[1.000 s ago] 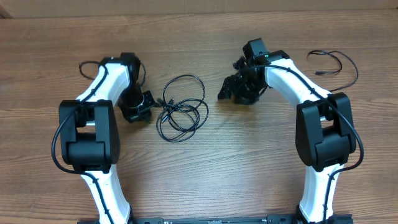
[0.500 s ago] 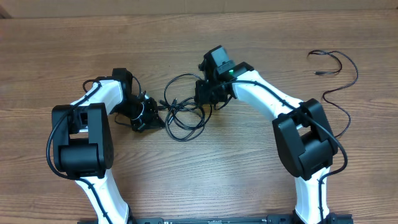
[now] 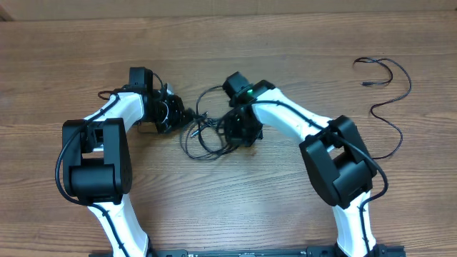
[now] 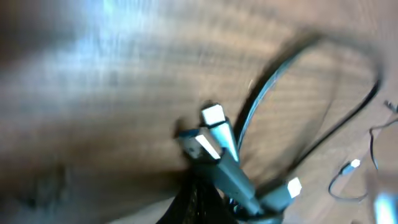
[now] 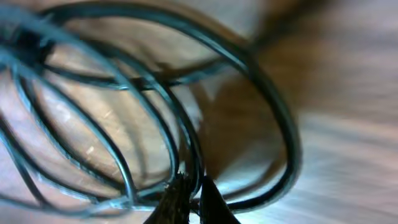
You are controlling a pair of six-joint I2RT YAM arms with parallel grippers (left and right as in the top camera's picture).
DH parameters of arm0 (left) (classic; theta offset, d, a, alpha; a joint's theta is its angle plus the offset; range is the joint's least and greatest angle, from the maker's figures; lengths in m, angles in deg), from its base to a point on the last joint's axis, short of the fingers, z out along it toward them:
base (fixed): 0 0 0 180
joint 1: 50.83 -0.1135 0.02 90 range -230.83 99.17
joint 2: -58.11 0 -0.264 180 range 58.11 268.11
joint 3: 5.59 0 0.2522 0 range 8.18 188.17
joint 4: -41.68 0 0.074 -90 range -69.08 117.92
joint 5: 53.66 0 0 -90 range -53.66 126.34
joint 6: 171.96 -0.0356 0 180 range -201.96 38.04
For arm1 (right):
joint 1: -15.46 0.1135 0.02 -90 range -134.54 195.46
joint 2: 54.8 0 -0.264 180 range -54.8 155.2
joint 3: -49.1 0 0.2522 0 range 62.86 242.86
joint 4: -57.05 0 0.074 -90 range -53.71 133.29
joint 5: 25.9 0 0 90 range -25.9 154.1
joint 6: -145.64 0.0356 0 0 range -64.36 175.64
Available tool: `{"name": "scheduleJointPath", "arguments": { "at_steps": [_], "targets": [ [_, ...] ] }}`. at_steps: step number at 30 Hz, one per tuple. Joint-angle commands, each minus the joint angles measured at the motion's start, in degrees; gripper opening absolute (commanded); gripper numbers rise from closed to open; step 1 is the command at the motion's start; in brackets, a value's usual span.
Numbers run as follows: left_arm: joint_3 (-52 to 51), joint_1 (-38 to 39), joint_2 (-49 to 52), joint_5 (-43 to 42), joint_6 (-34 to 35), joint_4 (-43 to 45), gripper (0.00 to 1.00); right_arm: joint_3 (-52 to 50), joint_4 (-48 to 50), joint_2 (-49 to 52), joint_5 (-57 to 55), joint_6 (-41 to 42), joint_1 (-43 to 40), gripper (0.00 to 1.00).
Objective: Untangle cables
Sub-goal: 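Move both grippers back toward the loosened bundle at center, then grasp the cable bundle near the USB plugs with both grippers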
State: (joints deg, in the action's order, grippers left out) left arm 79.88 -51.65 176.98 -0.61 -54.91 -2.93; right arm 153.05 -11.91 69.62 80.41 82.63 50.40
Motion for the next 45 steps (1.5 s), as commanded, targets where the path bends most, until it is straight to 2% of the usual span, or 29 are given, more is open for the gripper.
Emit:
{"name": "scheduleJointPath", "arguments": {
  "at_steps": [1, 5, 7, 10, 14, 15, 16, 17, 20, 22, 26, 31, 35, 45],
  "targets": [
    [-1.07, 0.2, 1.88, 3.91, 4.33, 4.46, 0.04, -0.24, 0.2, 0.33, 4.7, 0.33, 4.26, 0.06],
    [0.24, -0.07, 1.88, -1.27, 4.24, 9.64, 0.04, -0.24, 1.77, 0.33, 4.02, 0.24, 8.63, 0.1],
    [2.38, -0.37, 1.68, -1.25, 2.49, 7.67, 0.04, 0.0, 1.42, 0.33, 2.62, -0.04, 9.44, 0.1],
    [8.31, -1.14, 0.5, 3.15, -0.96, -1.75, 0.04, 4.44, -4.48, 0.31, 1.49, -3.96, 8.9, 0.12],
    [15.85, -1.36, -1.22, 7.41, -3.8, -14.62, 0.04, 12.41, -11.61, 0.2, -5.22, -4.83, 7.48, 0.13],
    [17.57, -1.36, -1.25, 7.37, -4.92, -18.08, 0.04, 13.53, -11.54, 0.2, -5.84, -5.4, 7.28, 0.15],
    [18.86, -1.36, -1.25, 7.39, -5.73, -21.2, 0.04, 14.71, -11.13, 0.2, -6.05, -6.58, 7.04, 0.24],
    [19.8, -1.11, -1.25, 7.37, -6.71, -24.68, 0.04, 15.52, -10.86, 0.2, -6.01, -7.8, 6.88, 0.37],
    [19.47, 0.02, -1.2, 8.2, -8.02, -32.26, 0.04, 15.96, -8.72, 0.2, -6.03, -11.52, 6.64, 0.41],
    [17.35, 1.29, -1.14, 11.37, -8.0, -34.34, 0.04, 15.96, -7.85, 0.22, -6.01, -12.5, 6.51, 0.41],
    [11.32, 2.95, -1.14, 14.56, -8.02, -34.16, 0.04, 15.85, -7.54, 0.33, -5.9, -15.21, 6.49, 0.36],
    [5.79, 2.99, -1.14, 14.56, -7.98, -27.67, 0.04, 14.21, -1.53, 0.76, -6.03, -15.54, 6.43, 0.33],
    [3.21, 2.99, -1.14, 14.71, -8.02, -23.85, 0.05, 11.69, 2.56, 0.9, -6.01, -18.27, 6.19, 0.24],
    [1.92, 3.1, -1.14, 14.67, -10.36, -21.35, 0.08, 6.49, 12.98, 1.09, -6.47, -20.06, 6.12, 0.23]
  ]
}}
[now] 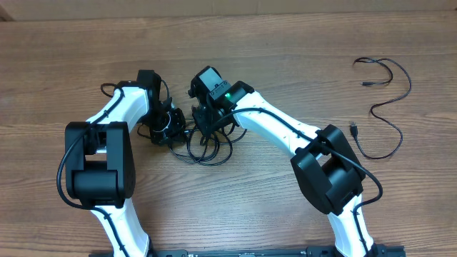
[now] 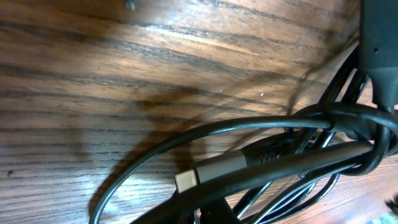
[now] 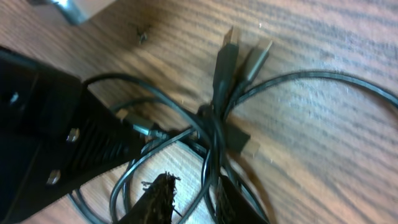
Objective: Untangle cables
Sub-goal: 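Grasp the cable bundle near the USB plugs with both grippers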
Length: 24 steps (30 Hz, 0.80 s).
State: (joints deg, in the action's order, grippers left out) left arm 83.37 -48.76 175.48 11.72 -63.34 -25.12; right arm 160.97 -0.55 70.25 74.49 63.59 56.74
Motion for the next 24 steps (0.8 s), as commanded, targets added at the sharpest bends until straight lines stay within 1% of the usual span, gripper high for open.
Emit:
{"name": "scheduleJointPath", "arguments": {
  "at_steps": [1, 3, 7, 8, 15, 20, 24],
  "targets": [
    [-1.57, 0.22, 0.37, 2.34, -1.9, 0.83, 0.08, -1.55, 2.08, 0.46, -0.57, -1.09, -0.22, 0.23],
    [-1.57, 0.22, 0.37, 2.36, -1.92, 0.85, 0.09, -2.08, 2.95, 0.46, -0.57, -2.47, -0.22, 0.23],
    [-1.57, 0.22, 0.37, 2.4, -1.92, 0.87, 0.11, -3.08, 3.63, 0.46, -1.51, -2.47, -0.22, 0.23],
    [-1.57, 0.22, 0.37, 2.38, -1.92, 0.87, 0.12, -3.98, 4.87, 0.46, -3.5, -2.47, -0.22, 0.2],
    [-1.57, 0.22, 0.37, 2.36, -1.9, 0.87, 0.12, -7.15, 9.77, 0.46, -3.96, -2.45, -0.22, 0.19],
    [-1.6, 0.22, 0.37, 2.36, -1.92, 0.83, 0.13, -7.15, 9.68, 0.46, -3.93, -2.43, -0.22, 0.07],
    [-1.6, 0.22, 0.37, 2.36, -1.92, 0.85, 0.17, -7.15, 9.44, 0.44, -3.93, -2.38, -0.22, 0.07]
  ]
}}
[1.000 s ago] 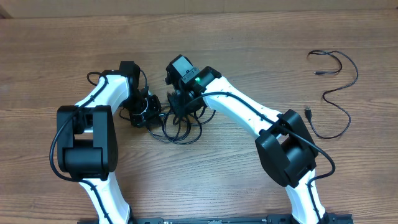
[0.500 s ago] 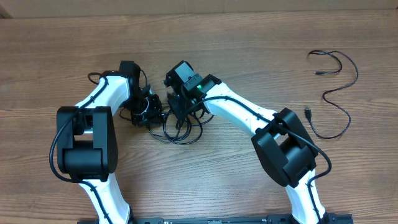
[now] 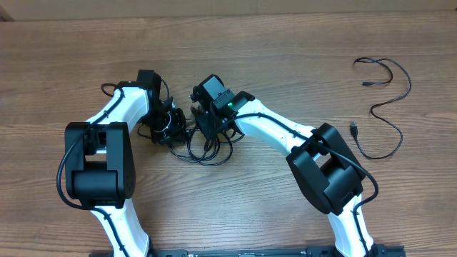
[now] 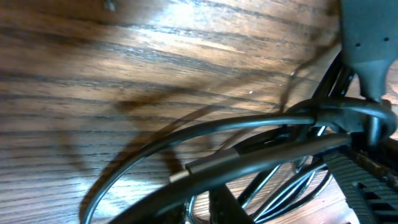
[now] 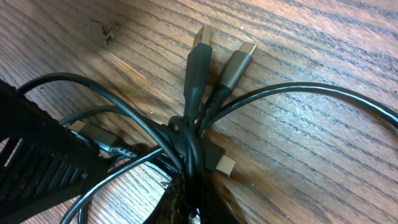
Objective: Untangle cables
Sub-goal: 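Grasp the cable bundle near the USB plugs with both grippers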
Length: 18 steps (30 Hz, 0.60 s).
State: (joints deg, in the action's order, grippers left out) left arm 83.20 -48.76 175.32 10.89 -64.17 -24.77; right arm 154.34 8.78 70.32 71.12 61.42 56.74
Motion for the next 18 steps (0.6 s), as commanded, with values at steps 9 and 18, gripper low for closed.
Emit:
{"name": "scheduleJointPath", "arguments": {
  "at_steps": [9, 18],
  "targets": [
    [2.23, -0.57, -0.55, -1.81, -12.22, -3.32, 0.07, -0.31, -1.53, -0.44, 1.31, -0.39, -0.7, 0.04],
    [13.35, -0.52, -2.08, -2.71, -17.94, -15.47, 0.1, -0.28, -1.55, -0.98, 13.09, -4.17, -3.32, 0.04]
  ]
}}
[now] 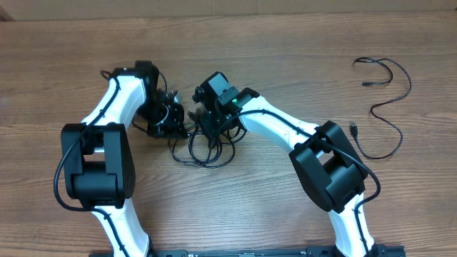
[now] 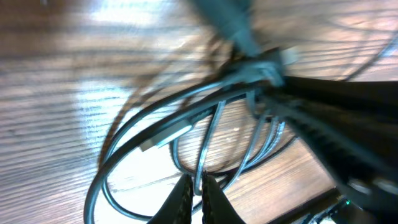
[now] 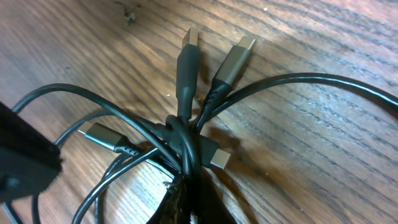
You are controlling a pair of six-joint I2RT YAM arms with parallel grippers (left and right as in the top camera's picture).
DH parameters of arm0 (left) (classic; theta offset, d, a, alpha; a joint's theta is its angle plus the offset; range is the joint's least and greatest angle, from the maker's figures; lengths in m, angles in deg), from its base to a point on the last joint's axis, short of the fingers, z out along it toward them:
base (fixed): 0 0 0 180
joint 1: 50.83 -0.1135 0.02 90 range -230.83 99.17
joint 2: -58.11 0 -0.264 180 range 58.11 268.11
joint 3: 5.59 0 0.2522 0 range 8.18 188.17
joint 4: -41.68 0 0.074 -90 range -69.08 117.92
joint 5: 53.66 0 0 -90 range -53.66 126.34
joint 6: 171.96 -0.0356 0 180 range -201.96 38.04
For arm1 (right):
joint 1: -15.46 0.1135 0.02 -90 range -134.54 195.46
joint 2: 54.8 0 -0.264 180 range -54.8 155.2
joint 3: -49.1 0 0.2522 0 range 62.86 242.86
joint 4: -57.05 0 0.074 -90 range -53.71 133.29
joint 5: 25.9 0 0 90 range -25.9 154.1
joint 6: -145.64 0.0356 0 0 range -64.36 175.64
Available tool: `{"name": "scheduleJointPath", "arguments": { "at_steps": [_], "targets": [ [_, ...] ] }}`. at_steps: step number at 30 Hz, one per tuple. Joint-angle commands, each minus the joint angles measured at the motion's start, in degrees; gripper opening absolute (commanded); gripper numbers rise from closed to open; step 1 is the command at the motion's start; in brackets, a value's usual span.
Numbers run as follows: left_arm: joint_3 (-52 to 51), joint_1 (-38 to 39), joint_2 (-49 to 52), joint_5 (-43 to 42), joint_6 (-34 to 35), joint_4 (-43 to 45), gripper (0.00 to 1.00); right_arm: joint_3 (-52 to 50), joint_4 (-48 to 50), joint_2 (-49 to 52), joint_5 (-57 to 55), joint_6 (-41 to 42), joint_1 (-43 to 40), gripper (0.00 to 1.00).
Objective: Untangle cables
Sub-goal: 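Grasp the cable bundle near the USB plugs with both grippers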
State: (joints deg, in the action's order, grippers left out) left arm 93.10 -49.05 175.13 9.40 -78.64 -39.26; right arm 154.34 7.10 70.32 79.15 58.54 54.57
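A knot of black cables [image 1: 203, 148] lies mid-table between both arms. My left gripper [image 1: 173, 120] is at its left edge. In the blurred left wrist view it [image 2: 197, 185] is shut on one thin strand of the cable loops [image 2: 155, 134]. My right gripper [image 1: 212, 127] is on the knot's far side. In the right wrist view it [image 3: 188, 200] is shut on the bundle where the strands cross [image 3: 183, 134]. A black USB plug [image 3: 188, 43] and a grey plug [image 3: 237, 55] stick out beyond that crossing.
A separate black cable [image 1: 389, 93] lies loose at the far right of the wooden table [image 1: 285, 207]. Both arm bases stand near the front edge, and the white arm links arch over the table on either side of the knot.
My left gripper has shifted a little to the far side and now pinches a single strand, with the loops spread before it. The right gripper still holds the knot, hardly moved.
First my right gripper was at the right side of the knot and the left held plug ends at its left. Then the right gripper stood on the knot's far left part, slightly apart, and shut on the crossing. Now both grippers hold the knot.
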Motion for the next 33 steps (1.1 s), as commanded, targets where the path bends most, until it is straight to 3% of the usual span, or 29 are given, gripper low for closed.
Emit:
{"name": "scheduleJointPath", "arguments": {
  "at_steps": [1, 7, 11, 19, 25, 33],
  "targets": [
    [4.02, -0.24, -1.88, -1.2, -3.08, -0.79, 0.11, -0.28, 0.13, -0.98, 6.32, -1.29, -1.7, 0.04],
    [2.45, 1.18, -1.4, -0.96, -1.51, 4.09, 0.16, -0.31, -0.07, -0.98, 15.74, -1.53, -4.74, 0.04],
    [-0.13, 3.89, -1.14, -0.81, -5.27, 11.54, 0.15, -0.37, -0.31, -0.96, 16.65, -1.55, -5.22, 0.04],
    [-3.43, 8.11, -1.07, 0.59, -4.42, 18.69, 0.15, -0.37, -0.26, -0.96, 20.26, -3.41, -5.46, 0.04],
    [-6.49, 9.11, -1.07, 6.23, -0.9, 21.77, 0.09, -0.37, 0.15, -0.96, 22.84, -3.43, -5.51, 0.04],
    [-7.96, 9.07, -1.07, 7.43, -0.09, 22.18, 0.1, -0.37, 0.15, -0.96, 24.33, -4.57, -5.92, 0.04]
  ]
}}
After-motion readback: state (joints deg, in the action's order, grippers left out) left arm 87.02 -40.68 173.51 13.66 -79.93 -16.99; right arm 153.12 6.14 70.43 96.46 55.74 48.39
